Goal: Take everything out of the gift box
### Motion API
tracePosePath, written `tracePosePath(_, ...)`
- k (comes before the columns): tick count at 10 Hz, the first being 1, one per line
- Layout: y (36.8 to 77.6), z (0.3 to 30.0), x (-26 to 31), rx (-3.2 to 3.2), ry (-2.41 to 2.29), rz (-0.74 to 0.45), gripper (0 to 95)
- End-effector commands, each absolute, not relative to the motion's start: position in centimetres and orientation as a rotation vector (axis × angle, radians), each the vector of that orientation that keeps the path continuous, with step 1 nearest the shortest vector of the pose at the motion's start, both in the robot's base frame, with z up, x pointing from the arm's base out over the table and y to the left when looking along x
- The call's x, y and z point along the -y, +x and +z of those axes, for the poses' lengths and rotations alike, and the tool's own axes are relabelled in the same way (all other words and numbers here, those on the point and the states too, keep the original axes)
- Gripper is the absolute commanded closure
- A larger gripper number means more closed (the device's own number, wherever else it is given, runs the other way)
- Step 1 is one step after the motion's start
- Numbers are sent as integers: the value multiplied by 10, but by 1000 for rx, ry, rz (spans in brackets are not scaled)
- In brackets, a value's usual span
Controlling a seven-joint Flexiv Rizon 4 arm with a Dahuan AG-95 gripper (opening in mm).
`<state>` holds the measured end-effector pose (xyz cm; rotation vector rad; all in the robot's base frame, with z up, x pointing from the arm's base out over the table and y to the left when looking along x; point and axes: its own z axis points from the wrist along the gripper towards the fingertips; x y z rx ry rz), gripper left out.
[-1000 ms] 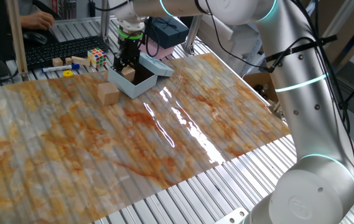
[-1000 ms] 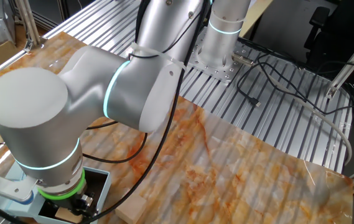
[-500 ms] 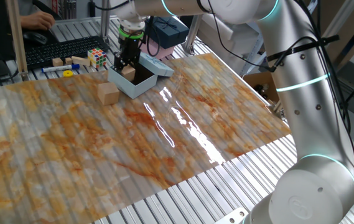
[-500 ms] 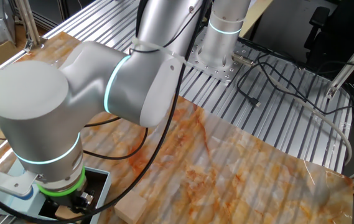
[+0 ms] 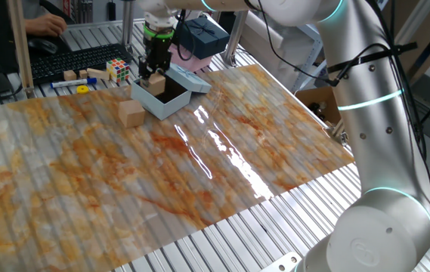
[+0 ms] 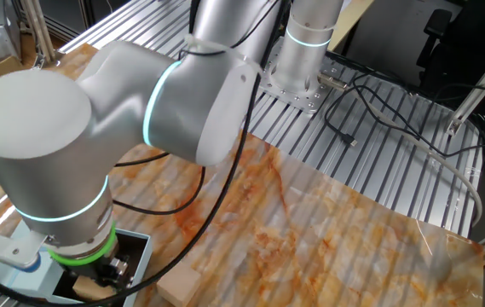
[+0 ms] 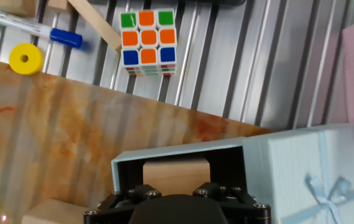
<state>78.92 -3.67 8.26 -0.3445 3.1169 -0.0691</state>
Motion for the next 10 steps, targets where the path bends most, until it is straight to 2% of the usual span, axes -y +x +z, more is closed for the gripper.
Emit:
tracePosePath(1,780,94,36,-3122,-325,-92,950)
tracePosePath(6,760,127,15,-3184,-233,-123,950)
tracePosePath(10,735,139,-21,-3203,-80,-108,950)
